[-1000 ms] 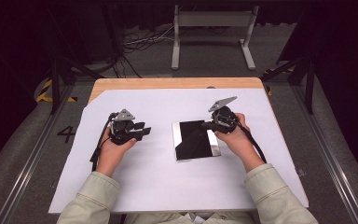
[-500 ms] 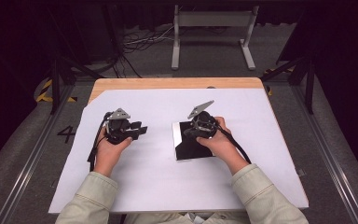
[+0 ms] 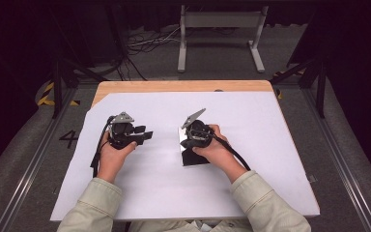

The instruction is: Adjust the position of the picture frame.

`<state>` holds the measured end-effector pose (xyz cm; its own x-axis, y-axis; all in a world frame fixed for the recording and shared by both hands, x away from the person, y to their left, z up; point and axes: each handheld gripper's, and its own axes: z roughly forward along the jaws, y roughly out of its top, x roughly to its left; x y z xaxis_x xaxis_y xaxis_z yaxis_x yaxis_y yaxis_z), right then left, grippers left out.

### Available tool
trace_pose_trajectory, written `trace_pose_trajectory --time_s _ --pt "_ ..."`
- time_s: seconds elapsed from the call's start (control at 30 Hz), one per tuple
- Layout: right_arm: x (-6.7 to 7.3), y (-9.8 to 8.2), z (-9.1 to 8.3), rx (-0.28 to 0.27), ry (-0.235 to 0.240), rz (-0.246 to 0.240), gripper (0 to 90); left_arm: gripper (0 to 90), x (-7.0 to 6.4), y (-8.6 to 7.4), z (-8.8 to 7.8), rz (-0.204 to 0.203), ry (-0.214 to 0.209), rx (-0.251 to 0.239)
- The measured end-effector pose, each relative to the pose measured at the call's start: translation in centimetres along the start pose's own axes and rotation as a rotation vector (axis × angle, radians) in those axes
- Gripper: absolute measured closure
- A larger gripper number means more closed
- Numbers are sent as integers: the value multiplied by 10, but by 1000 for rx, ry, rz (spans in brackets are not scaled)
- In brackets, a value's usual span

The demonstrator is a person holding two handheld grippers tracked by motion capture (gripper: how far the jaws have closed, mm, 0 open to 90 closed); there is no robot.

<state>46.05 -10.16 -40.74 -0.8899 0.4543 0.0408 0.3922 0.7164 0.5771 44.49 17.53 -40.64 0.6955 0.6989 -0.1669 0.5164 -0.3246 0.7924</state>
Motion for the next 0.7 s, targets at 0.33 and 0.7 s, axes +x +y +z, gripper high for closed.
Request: trace_pose_trajectory --time_s 0.33,0.7 --pt "4 4 12 44 28 -1 900 551 1 0 1 3 -2 -10" --pt "19 13 24 91 54 -55 900 543 4 -1 0 -7 -9 -5"
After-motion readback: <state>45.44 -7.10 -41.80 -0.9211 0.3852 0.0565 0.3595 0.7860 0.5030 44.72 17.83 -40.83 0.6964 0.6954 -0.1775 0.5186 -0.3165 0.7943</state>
